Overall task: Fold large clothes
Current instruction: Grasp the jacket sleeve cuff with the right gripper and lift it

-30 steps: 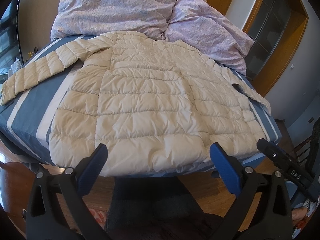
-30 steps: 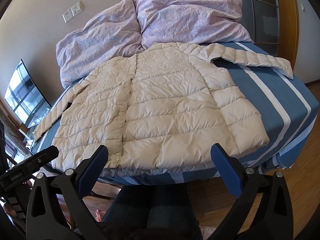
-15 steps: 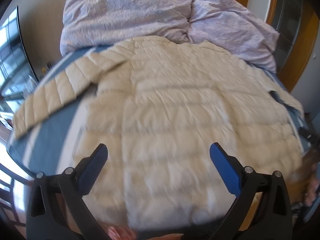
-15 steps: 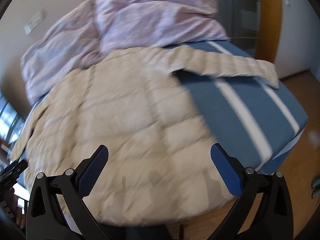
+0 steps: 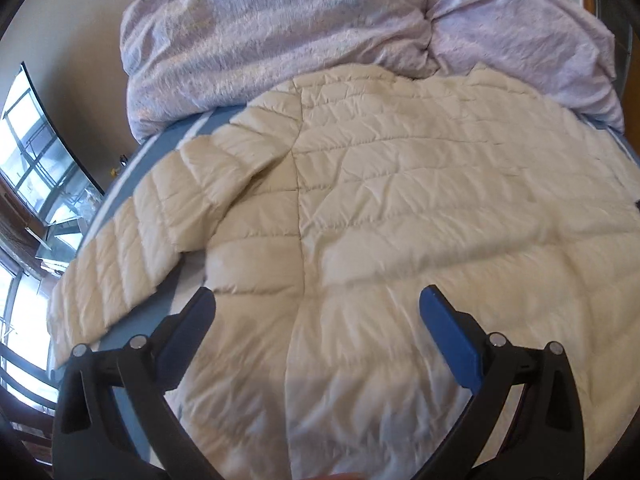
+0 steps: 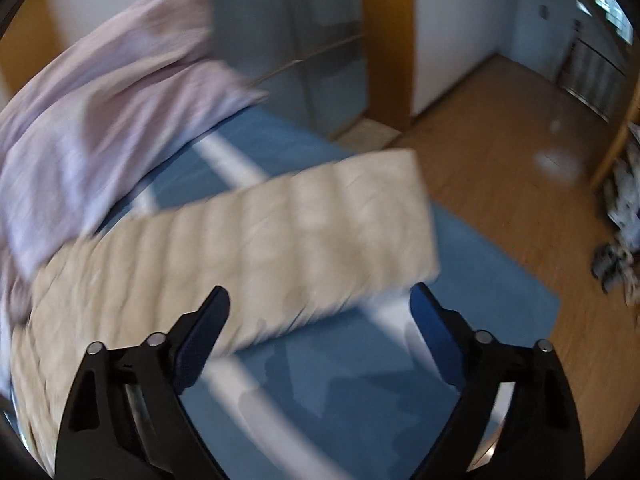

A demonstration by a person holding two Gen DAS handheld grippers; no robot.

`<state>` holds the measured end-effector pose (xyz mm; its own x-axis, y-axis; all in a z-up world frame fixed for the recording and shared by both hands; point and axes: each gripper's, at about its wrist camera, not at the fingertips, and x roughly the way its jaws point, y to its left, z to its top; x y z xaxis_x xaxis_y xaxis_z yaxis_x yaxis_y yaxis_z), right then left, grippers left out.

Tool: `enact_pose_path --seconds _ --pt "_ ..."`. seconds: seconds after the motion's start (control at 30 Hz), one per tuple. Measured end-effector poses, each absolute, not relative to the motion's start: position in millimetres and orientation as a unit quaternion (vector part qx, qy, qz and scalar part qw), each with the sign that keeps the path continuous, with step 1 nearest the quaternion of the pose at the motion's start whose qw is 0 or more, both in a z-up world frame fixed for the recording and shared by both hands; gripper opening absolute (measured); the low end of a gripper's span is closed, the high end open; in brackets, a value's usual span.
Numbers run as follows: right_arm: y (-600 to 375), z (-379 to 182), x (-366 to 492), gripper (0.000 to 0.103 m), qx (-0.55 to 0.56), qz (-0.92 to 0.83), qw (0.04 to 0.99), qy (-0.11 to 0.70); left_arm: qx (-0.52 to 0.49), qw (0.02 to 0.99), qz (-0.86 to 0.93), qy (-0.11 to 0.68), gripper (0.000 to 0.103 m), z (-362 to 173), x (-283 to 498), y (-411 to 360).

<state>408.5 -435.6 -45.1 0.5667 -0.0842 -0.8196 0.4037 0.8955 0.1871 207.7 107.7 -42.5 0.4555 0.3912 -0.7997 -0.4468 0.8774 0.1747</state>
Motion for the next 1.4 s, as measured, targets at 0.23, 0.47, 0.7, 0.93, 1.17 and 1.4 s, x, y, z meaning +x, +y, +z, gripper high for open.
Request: enact_pose_path --seconds 0.23,0.47,0.7,0.93,1.17,1.4 --pt "-492.6 -79.8 442.6 0.064 0.255 -0.179 0.831 0.461 -0.032 0.845 0.252 0.47 0.101 -64.9 225.4 121.0" --pt "-505.5 -98.3 441.0 0.054 0.259 -0.185 0.829 0.459 -0.011 0.848 0.257 0.464 0.101 -72.8 228.7 117.0" --pt "-491.0 -96.3 438.9 0.01 0.248 -0.163 0.843 0.448 -0.036 0.853 0.249 0.457 0.101 -76.9 224.2 121.4" --pt "-425.3 -44.0 443.9 0.009 0.198 -0.096 0.886 0.408 -0.064 0.857 0.239 0.452 0.101 -77.9 221.9 127.5" --pt "-274.2 5.8 448.8 0.009 0.126 0.067 0.906 0.398 -0.074 0.858 0.233 0.452 0.101 -74.4 215.9 130.5" --pt "-104.8 -0.9 435.4 0.008 0.062 0.218 0.87 0.438 -0.063 0.859 0.258 0.438 0.101 -56.7 191.4 144.7"
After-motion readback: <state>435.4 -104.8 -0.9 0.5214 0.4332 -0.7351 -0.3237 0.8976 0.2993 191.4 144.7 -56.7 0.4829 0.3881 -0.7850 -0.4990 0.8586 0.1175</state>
